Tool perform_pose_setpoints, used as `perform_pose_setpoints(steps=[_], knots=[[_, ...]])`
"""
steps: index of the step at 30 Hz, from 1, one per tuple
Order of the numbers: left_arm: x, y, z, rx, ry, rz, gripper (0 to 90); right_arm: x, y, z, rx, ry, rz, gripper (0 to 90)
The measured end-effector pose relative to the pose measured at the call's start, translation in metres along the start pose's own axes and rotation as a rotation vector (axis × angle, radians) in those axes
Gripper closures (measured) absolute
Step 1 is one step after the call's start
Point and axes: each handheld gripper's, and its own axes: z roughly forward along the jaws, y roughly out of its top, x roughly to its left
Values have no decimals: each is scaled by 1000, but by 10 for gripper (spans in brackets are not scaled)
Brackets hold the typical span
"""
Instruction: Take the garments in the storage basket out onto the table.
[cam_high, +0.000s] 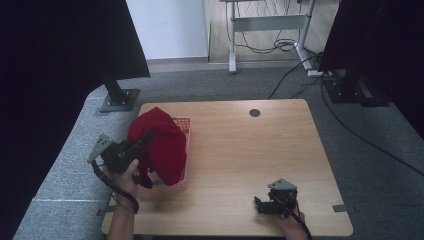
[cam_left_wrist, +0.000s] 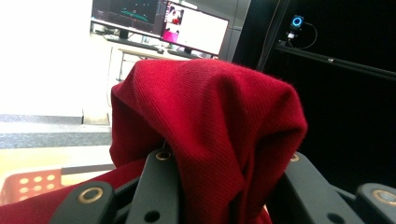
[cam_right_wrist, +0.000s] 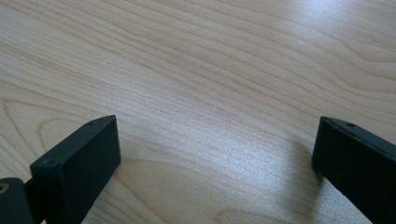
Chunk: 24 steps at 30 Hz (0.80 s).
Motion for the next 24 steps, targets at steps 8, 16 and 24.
perform_pose_setpoints(steps=[8,16,24], knots=[[-3,6,5,0,-1,3,720,0,0,0,0,-2,2,9],[-10,11,6,-11,-3,15,720,0,0,0,0,-1,1,9],[-16,16,8,-23,-7,21,720,0,0,0,0,-1,2,9]])
